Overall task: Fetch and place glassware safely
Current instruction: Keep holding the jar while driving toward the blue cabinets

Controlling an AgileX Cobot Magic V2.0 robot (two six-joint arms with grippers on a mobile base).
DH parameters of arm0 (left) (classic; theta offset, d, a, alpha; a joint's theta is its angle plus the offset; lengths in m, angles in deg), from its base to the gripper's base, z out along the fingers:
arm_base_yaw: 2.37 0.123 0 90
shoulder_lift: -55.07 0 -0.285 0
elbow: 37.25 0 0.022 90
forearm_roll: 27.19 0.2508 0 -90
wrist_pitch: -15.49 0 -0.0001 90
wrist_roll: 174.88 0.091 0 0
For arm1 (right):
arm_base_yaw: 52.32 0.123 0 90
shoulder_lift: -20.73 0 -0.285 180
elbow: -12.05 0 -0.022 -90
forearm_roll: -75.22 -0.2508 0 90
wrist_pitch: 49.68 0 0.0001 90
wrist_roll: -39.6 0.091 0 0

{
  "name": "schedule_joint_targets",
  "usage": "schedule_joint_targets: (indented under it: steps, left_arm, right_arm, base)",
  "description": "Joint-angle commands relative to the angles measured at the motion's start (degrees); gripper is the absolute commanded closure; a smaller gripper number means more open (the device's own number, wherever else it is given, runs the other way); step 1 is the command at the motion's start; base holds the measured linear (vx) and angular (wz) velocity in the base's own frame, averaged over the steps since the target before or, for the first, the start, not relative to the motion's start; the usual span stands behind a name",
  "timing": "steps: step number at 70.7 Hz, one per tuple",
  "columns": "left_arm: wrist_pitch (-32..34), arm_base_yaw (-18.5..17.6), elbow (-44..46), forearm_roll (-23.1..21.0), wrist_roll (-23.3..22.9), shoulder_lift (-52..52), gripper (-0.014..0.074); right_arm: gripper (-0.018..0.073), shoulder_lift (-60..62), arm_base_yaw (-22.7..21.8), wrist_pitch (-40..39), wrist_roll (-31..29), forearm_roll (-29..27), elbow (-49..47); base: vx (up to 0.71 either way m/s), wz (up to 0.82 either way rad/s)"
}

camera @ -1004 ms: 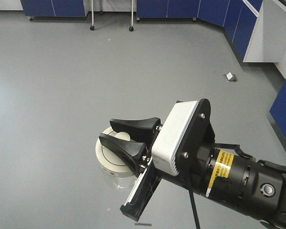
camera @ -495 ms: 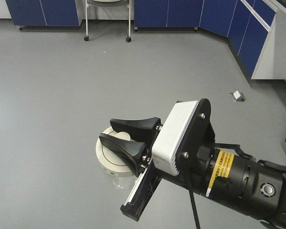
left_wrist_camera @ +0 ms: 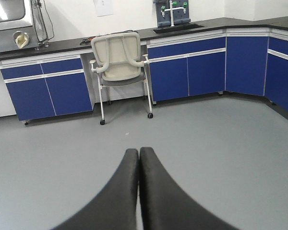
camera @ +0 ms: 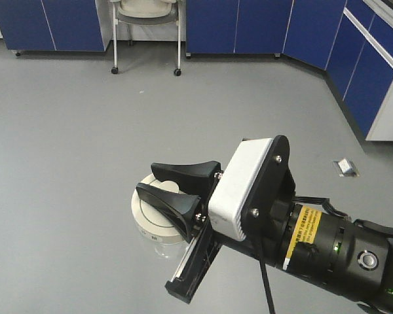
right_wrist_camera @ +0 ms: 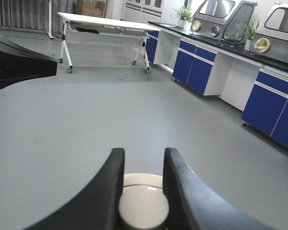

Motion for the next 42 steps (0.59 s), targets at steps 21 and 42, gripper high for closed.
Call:
schedule_joint_targets:
  steps: [21,42]
  left_arm:
    - [4.1,-0.3,1.4,-0.4,-0.1,-0.4,0.0603]
    - [4.1,-0.3,1.4,-0.4,-0.1,-0.4,0.0603]
  right_arm:
    - [0.0563,1.7,-0.1,-5.4,-0.4,-1.0,-1.6]
    - [0.0563,1.5,-0.1,-5.4,-0.5,-1.0,-1.6]
  base:
    - [0.57,0.02]
    - [0.57,-0.01]
